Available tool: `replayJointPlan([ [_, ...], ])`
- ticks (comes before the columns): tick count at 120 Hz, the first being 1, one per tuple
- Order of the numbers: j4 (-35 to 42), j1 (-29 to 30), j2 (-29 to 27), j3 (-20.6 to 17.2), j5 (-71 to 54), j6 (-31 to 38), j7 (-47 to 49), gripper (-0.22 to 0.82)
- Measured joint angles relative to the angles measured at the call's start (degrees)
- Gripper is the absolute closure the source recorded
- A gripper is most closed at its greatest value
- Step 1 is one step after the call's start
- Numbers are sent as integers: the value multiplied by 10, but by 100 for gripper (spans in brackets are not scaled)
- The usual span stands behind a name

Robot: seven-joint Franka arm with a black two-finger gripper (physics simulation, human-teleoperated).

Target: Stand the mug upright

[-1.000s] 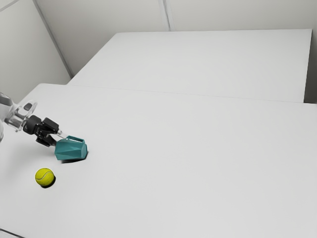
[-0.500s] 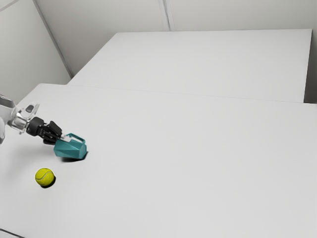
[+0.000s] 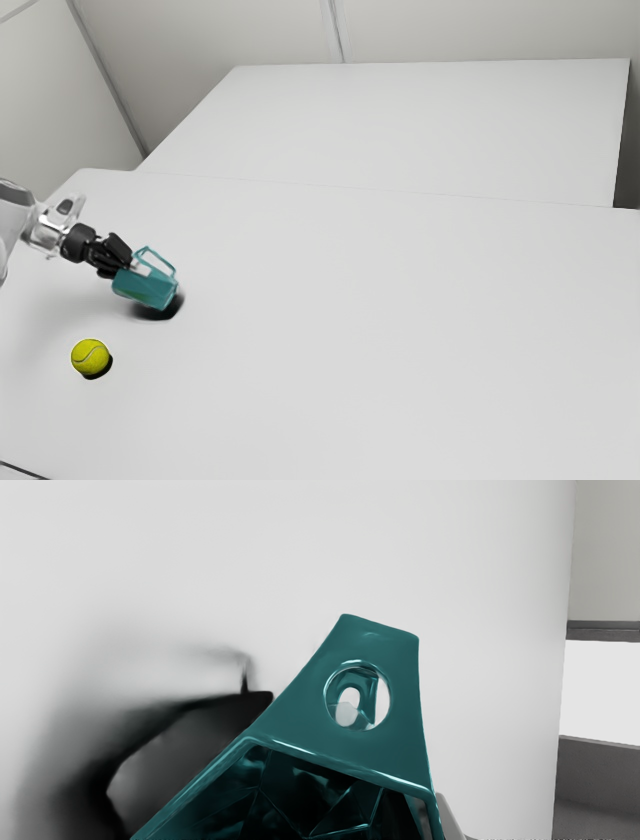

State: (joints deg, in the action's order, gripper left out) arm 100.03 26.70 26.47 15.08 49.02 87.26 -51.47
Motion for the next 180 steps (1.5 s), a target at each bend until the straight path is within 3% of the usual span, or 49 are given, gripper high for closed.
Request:
replayJointPlan([
  [40, 15, -75, -65, 4, -57, 22, 19, 78],
  [73, 108, -166, -156, 5, -152, 130, 51, 78],
  [121, 163, -289, -199, 8, -308, 259, 136, 78],
  [180, 283, -376, -265, 7, -454, 386, 281, 78],
])
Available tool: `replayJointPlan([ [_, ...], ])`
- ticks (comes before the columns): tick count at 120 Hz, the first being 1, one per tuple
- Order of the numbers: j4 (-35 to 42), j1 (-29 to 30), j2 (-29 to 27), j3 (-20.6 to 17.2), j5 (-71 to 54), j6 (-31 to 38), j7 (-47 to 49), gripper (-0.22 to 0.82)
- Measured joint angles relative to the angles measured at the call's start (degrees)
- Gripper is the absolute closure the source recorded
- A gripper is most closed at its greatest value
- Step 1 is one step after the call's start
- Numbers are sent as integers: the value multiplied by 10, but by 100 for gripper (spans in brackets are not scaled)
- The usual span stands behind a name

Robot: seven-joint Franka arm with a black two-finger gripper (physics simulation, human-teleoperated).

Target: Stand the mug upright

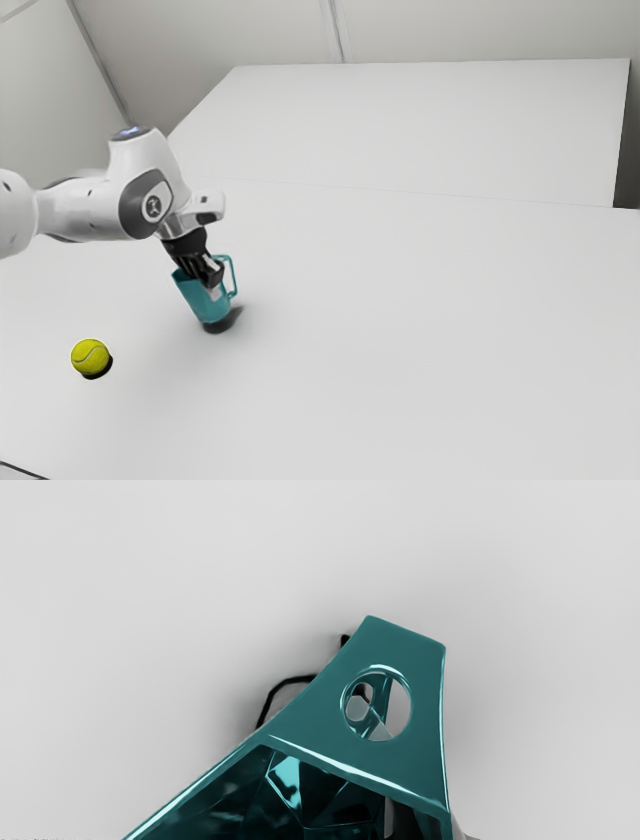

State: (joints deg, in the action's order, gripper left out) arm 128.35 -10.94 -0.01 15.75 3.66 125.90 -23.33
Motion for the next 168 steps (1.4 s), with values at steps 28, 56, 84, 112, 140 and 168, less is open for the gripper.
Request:
replayJointPlan([
  [28, 49, -30, -15, 3, -50, 58, 67, 78],
  [56, 60, -31, -4, 2, -65, 90, 118, 78],
  [84, 57, -39, 9, 3, -81, 98, 154, 60],
  [112, 54, -45, -1, 3, -104, 94, 172, 21],
  [140, 45, -39, -34, 7, -113, 73, 185, 7],
  [168, -44, -26, -43, 10, -114, 12, 193, 2],
])
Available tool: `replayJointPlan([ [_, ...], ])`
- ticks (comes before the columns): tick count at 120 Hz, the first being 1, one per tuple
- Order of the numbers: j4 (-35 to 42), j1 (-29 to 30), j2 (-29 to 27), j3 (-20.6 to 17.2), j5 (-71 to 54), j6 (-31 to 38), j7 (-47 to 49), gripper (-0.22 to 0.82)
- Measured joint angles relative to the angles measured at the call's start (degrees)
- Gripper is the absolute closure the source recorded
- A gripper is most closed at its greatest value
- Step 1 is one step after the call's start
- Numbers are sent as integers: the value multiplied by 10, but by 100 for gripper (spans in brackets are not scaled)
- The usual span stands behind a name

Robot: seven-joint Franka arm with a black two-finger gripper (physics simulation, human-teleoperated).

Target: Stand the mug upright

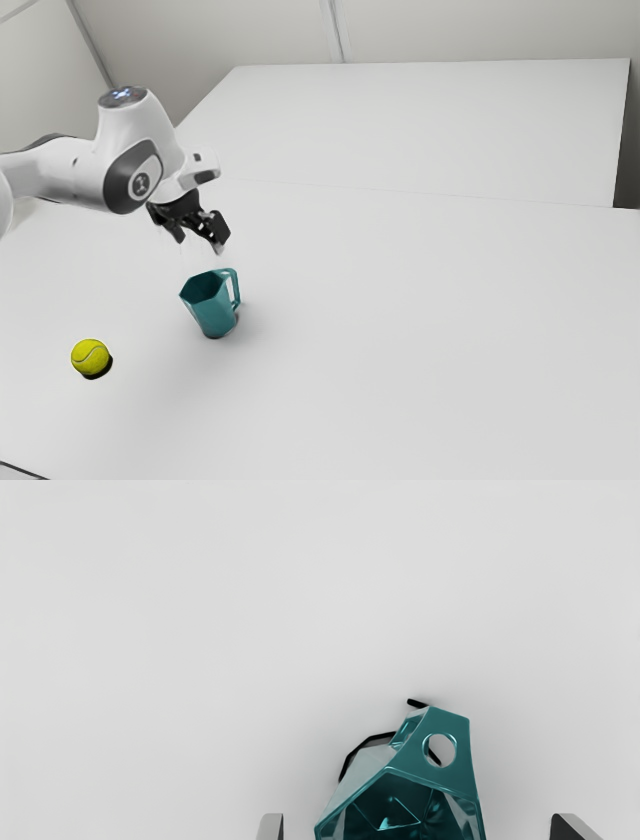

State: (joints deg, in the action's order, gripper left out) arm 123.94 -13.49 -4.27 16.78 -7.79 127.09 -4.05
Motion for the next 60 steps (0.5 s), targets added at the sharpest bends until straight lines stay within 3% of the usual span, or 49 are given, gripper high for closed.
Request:
replayJointPlan([
  [24, -114, 8, 7, -7, -1, -85, 4, 1],
  [38, -196, 43, 15, -36, 0, -153, 3, 1],
  [60, -268, 49, 14, -42, 0, -230, -3, 0],
])
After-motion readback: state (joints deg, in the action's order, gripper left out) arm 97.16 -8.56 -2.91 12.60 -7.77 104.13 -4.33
